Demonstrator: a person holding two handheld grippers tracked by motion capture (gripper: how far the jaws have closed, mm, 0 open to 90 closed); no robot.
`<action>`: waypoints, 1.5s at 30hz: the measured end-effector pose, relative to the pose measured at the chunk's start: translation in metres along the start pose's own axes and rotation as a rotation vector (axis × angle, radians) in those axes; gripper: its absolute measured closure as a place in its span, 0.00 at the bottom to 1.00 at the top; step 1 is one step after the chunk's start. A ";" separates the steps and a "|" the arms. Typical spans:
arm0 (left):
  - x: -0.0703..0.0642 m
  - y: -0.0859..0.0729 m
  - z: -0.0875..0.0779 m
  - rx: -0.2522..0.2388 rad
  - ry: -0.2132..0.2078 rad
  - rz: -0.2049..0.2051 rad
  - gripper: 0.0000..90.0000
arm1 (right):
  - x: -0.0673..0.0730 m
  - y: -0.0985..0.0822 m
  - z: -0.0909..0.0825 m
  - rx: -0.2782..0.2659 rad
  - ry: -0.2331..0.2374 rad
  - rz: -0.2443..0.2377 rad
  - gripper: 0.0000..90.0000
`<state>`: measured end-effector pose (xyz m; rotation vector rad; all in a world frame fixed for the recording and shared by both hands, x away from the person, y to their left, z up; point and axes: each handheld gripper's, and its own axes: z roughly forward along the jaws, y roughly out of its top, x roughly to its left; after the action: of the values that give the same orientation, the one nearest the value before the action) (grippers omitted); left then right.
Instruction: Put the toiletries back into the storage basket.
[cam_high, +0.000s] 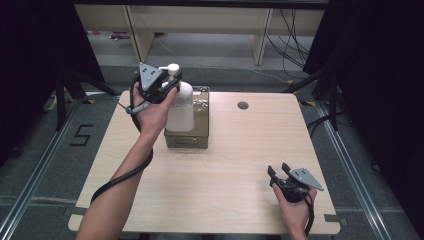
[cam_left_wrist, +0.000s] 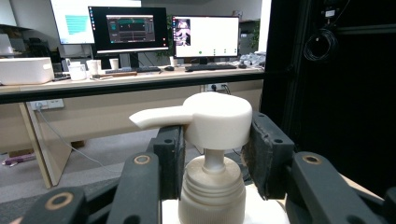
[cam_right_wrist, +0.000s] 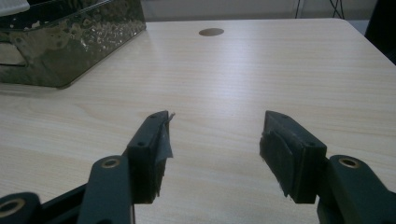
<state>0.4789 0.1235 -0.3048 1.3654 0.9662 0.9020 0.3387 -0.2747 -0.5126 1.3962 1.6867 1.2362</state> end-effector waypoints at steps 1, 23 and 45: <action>0.000 -0.001 0.001 0.003 0.000 -0.002 0.66 | 0.002 0.000 0.000 0.005 -0.004 0.025 0.48; -0.004 -0.021 0.003 0.053 0.006 0.000 0.66 | 0.000 -0.001 0.002 -0.017 -0.019 -0.019 0.48; -0.009 -0.047 0.002 0.106 0.016 0.003 0.66 | 0.002 -0.001 0.001 -0.010 -0.007 -0.017 0.48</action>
<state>0.4764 0.1135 -0.3519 1.4517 1.0366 0.8756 0.3393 -0.2727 -0.5137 1.3763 1.6824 1.2272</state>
